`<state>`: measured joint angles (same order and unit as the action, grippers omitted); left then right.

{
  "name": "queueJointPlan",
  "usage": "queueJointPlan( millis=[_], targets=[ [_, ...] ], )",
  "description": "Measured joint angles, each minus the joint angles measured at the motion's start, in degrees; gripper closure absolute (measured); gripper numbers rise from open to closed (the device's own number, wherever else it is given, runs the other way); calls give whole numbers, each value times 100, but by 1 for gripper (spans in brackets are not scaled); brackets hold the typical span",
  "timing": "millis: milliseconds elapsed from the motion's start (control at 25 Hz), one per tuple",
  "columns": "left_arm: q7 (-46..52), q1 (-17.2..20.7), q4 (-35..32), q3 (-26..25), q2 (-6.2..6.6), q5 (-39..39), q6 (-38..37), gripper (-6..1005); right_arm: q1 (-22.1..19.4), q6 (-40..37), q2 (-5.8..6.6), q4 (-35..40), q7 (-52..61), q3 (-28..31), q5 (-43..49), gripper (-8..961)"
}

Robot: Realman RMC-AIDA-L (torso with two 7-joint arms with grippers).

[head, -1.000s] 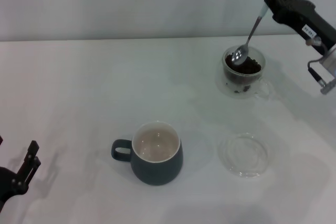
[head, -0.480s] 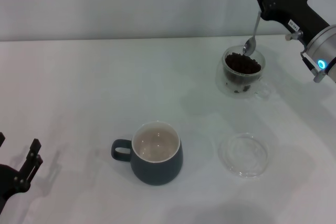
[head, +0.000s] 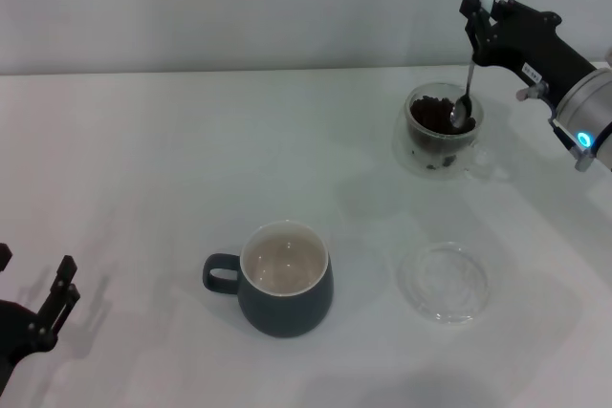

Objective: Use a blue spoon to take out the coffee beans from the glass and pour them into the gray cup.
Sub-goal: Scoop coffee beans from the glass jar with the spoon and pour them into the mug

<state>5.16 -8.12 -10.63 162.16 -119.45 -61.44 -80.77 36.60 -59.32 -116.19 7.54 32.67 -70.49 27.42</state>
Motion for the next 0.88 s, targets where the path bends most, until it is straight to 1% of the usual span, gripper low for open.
queueJointPlan(
  millis=[120, 520, 680, 880],
  targets=[
    [2, -4, 1, 0, 0, 0, 15, 239, 31, 182, 0, -6, -16, 0, 0, 802],
    [2, -6, 0, 4, 0, 0, 26, 238, 72, 329, 0, -101, 81, -26, -2, 803],
    [3, -12, 0, 1, 0, 0, 60, 238, 113, 355, 0, -150, 299, -26, -54, 802],
    [3, -18, 0, 0, 0, 1, 71, 239, 191, 526, 0, -154, 835, -26, -60, 802]
  ],
)
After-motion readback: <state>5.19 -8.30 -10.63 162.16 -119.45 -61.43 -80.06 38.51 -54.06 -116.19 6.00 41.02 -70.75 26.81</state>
